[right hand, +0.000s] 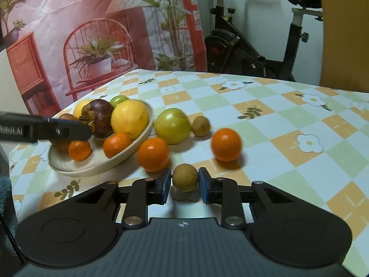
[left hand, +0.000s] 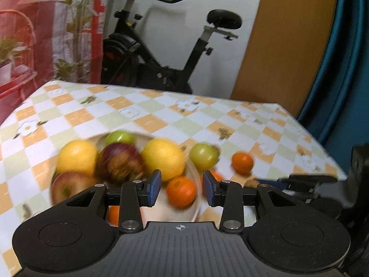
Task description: Organize fruits
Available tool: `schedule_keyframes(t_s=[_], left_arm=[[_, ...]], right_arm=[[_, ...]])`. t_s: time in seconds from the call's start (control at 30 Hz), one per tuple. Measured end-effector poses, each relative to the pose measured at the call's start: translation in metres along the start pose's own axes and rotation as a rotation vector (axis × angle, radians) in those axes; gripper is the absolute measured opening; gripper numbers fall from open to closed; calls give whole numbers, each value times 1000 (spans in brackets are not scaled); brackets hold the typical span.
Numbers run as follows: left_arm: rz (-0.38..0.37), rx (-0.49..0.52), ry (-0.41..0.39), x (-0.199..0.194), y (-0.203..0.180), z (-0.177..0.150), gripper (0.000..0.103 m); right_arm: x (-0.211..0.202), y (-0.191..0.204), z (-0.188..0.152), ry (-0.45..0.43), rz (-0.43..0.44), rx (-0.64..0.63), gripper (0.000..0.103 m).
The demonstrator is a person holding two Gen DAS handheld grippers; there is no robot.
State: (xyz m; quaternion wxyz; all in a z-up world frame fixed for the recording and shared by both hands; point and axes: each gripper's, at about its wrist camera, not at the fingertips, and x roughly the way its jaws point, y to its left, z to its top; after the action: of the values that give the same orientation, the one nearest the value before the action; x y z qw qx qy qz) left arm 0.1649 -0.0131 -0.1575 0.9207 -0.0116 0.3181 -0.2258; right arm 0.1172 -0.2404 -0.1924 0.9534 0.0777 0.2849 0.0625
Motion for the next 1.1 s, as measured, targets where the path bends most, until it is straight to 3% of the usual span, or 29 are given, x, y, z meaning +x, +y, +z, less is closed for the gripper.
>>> schedule_keyframes(t_s=[0.23,0.37,0.47,0.67,0.9,1.1], left_arm=[[-71,61,8,26,-25,32,41],[-114,140,77,57,-40,46,40],[-130,100,157,83,-39,58,40],[-101,15,269,126,-32,69,40],[-109,92,389,161,-43,70,40],[-87,105,420,175,-46,67,40]], right_arm=[[-22,-35,-4,-34,-61,57,28],[-34,-56,-7,-63,-71,128,28],[-39,-63,-9,-82,-69,164,28],[-41,-62,-9,-91,-53,160,28],[-41,-65,-10,-97,-41,188,28],[-41,-66,-10,-100,-33,199,28]])
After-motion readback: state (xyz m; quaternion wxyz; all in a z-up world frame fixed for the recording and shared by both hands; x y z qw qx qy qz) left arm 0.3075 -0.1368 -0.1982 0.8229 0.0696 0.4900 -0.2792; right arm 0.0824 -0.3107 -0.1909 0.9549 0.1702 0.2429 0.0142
